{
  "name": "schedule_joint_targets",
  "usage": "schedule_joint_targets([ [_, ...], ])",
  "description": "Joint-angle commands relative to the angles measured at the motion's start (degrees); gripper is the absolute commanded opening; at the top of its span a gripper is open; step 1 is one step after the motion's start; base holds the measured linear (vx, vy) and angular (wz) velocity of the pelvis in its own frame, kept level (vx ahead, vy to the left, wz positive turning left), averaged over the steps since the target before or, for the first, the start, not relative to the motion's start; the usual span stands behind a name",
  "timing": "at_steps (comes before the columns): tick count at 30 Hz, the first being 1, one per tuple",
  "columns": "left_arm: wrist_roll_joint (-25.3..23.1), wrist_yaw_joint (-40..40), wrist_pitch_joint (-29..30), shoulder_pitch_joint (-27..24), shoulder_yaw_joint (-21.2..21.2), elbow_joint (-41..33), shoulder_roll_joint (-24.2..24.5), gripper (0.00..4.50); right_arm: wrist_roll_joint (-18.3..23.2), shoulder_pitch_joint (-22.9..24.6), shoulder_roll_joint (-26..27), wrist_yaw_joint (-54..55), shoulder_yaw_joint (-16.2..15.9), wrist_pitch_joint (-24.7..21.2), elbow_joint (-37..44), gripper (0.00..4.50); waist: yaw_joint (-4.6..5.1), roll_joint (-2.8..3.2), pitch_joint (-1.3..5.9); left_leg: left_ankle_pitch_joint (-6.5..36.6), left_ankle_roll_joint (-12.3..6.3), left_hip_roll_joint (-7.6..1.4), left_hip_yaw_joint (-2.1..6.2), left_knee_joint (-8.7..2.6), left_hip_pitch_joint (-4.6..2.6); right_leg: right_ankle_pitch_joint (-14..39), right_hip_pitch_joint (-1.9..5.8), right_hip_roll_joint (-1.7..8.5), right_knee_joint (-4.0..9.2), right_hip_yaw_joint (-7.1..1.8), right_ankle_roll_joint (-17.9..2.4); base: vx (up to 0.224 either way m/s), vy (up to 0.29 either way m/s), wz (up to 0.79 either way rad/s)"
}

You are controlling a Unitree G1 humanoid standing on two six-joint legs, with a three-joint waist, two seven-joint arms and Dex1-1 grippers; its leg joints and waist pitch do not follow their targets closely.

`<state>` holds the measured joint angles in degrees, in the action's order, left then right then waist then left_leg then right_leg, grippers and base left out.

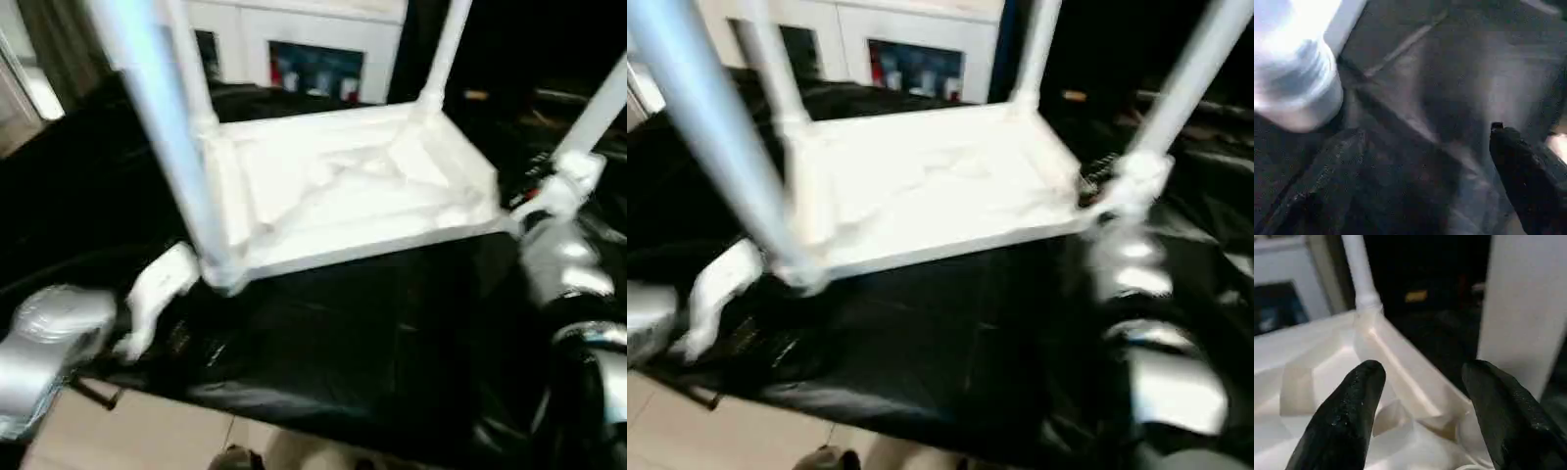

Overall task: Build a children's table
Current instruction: Rotate leg to tighten

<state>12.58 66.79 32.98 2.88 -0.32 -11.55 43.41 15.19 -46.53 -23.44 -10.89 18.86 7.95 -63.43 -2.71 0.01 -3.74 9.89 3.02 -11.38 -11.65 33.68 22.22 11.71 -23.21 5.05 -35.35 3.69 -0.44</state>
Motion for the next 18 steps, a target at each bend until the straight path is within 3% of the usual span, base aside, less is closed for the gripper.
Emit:
schedule_joint_targets([
  [1, 1.35, 1.99, 1.0, -1.5, 1.19, -2.61, 1.93, 4.45, -0.51, 0.18, 0.53, -2.44, -0.75, 0.55, -1.0, 2.99, 0.32, 0.26, 3.12, 10.96, -2.45, -1.32, 0.66, -3.53, -1.03, 6.35, 2.53, 2.24, 3.5, -2.25, -13.41, 0.0, 0.0, 0.0],
  [4, 2.13, 3.29, 2.35, -6.44, 5.12, -3.19, 6.24, 4.45, -3.14, 3.1, 2.08, -9.44, -5.13, 2.37, 0.32, 2.99, 1.26, 0.44, 2.6, 14.02, -1.87, -1.48, 0.74, -3.79, -0.94, 10.22, 2.22, 2.22, 4.07, -2.32, -13.27, 0.0, 0.0, 0.0],
  [6, 2.06, 2.12, 0.43, -6.33, 7.85, -0.54, 6.11, 4.45, -3.1, 4.76, 3.14, -11.76, -6.03, 2.7, 1.88, 2.99, 1.26, 0.63, 2.65, 14.34, -1.75, -1.59, 0.73, -3.77, -1.21, 10.68, 2.1, 2.14, 4.17, -2.41, -13.33, 0.0, 0.0, 0.0],
  [9, 2.51, 0.93, -3.55, -5.19, 10.67, 3.14, 5.55, 4.45, -2.98, 6.64, 4.22, -13.8, -6.8, 3.11, 4.03, 2.99, 0.82, 0.8, 2.69, 13.63, -1.55, -1.7, 0.76, -3.85, -1.35, 8.77, 2.14, 1.86, 4.01, -2.47, -13.92, 0.0, 0.0, 0.0],
  [10, 4.13, 0.6, -5.31, -3.79, 12.78, 5.27, 4.53, 4.45, -3.59, 8.31, 4.9, -14.1, -7.83, 3.39, 6.01, 2.99, 0.45, 0.9, 2.77, 12.86, -1.53, -1.85, 0.67, -3.85, -1.68, 7.03, 2.03, 1.72, 3.71, -2.44, -14.52, 0.0, 0.0, 0.0],
  [12, 6.25, 0.24, -6.67, -2.37, 14.99, 6.96, 3.2, 4.45, -4.29, 10.15, 5.69, -13.3, -8.75, 3.91, 8.11, 2.99, 0.11, 1.13, 2.76, 11.62, -1.38, -1.78, 0.55, -3.81, -1.66, 5.21, 2.03, 1.73, 3.43, -2.52, -15.02, 0.0, 0.0, 0.0],
  [16, 9.3, -1.91, -8.34, -0.01, 16.92, 7.55, -0.22, 4.45, -5.26, 13.02, 7.19, -6.35, -7.88, 3.78, 10.02, 2.99, -0.15, 1.13, 2.82, 11.11, -0.96, -1.76, 0.5, -3.87, -1.84, 3.71, 2.05, 1.92, 3.34, -2.7, -15.18, 0.0, 0.0, 0.0],
  [18, 11.11, -2.74, -8.03, 1.05, 16.87, 6.77, -2.95, 4.5, -3.78, 13.92, 8.31, -3.83, -5.76, 4.31, 10.52, 3.25, -0.2, 1.08, 2.79, 11.97, -0.68, -1.72, 0.45, -3.9, -1.79, 4.65, 2.12, 2.07, 3.45, -2.86, -14.81, 0.0, 0.0, 0.0],
])
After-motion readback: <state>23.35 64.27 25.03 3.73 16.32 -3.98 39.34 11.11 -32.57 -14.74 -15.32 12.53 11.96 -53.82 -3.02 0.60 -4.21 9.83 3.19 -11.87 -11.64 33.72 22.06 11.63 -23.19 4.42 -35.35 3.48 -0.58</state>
